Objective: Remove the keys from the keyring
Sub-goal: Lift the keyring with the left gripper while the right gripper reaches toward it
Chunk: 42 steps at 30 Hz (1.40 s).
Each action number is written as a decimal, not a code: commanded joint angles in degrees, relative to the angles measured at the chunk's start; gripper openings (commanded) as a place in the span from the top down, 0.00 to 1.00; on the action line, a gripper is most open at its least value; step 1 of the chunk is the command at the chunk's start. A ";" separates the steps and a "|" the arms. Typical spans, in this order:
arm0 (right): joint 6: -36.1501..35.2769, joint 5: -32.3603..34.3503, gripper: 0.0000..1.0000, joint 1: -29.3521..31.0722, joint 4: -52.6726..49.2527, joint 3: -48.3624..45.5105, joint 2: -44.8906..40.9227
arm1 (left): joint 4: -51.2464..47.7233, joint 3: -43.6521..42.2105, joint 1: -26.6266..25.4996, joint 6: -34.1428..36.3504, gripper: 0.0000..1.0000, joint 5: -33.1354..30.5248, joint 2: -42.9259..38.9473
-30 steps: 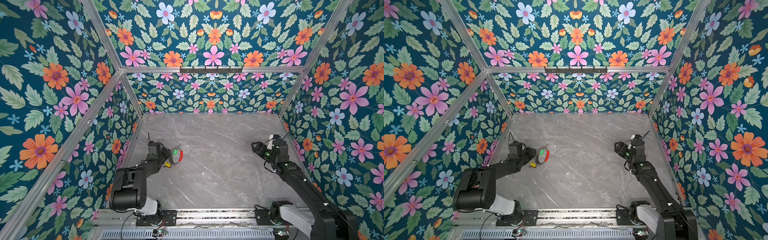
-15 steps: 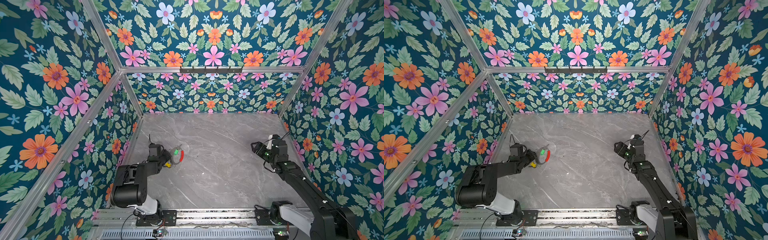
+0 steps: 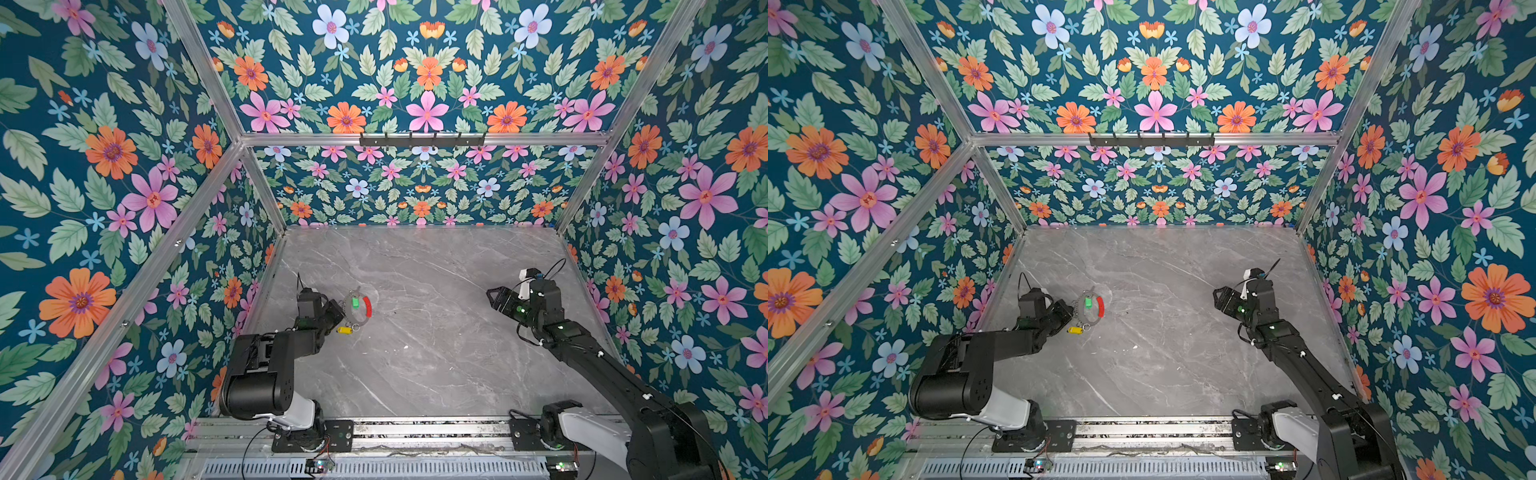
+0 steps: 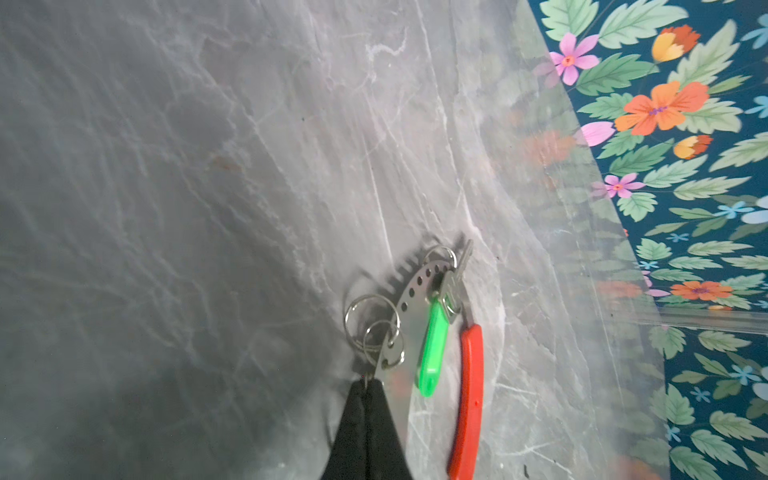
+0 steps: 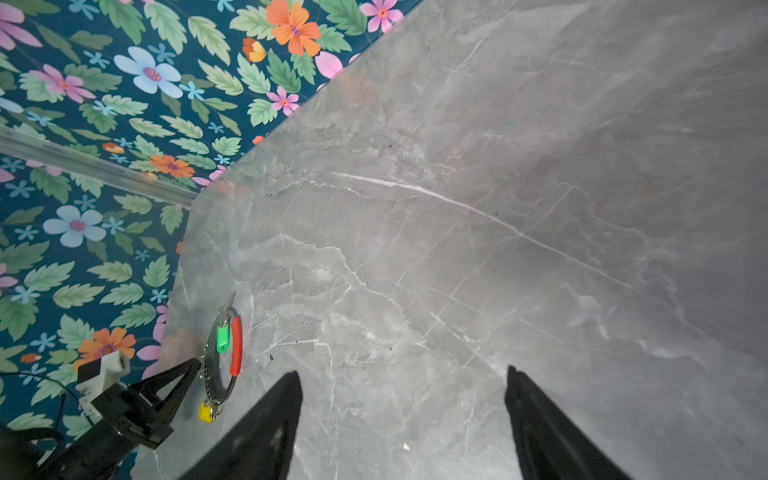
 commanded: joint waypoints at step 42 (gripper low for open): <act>3.95 -15.08 0.15 30.61 47.93 2.87 24.34 | 14.92 -5.77 -30.30 -29.23 1.00 -5.43 -36.50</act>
